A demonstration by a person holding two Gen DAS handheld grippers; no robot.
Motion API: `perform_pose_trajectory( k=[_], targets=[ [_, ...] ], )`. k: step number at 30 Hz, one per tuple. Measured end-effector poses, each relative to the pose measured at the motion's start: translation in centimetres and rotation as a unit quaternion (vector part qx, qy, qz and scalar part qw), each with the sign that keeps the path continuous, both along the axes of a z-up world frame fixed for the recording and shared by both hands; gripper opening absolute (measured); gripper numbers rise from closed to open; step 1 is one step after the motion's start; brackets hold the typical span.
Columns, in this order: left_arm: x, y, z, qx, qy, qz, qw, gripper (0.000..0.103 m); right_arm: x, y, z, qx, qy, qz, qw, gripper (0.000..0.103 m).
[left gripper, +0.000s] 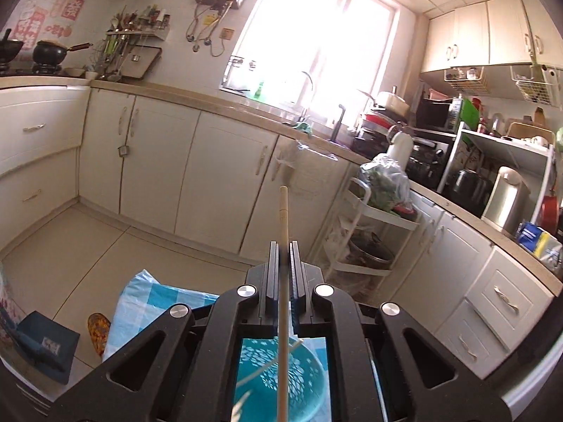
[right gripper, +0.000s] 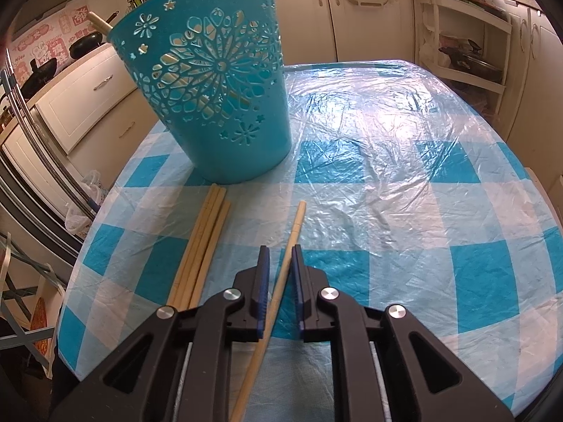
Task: Organize utensils
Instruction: 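Hold the chopstick over the teal basket with the left gripper and release it inside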
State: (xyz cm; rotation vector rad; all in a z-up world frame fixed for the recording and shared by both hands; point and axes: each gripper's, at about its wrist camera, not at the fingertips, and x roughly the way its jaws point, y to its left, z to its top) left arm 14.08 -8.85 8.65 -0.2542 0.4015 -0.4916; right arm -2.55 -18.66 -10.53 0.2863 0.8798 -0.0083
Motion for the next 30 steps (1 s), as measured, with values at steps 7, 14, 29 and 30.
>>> perform_pose_trajectory(
  k=[7,14,29,30],
  targets=[
    [2.5,-0.9,-3.4,0.003,0.006,0.049,0.9988,0.005,0.0,0.0,0.0,0.007,-0.002,0.002,1.0,0.02],
    [2.6,-1.6,-5.2,0.02,0.006,0.058,0.9981,0.005,0.1,0.2,0.0,0.008,-0.004,0.006,1.0,0.024],
    [-0.2,-1.5,-5.8,0.094,0.022,0.038,0.9946,0.02,0.0,0.0,0.1,0.011,-0.001,0.01,1.0,0.025],
    [-0.6,-0.9,-5.7,0.097,0.023,0.041,0.9942,0.026,0.0,-0.2,0.1,0.015,0.0,0.011,1.0,0.025]
  ],
)
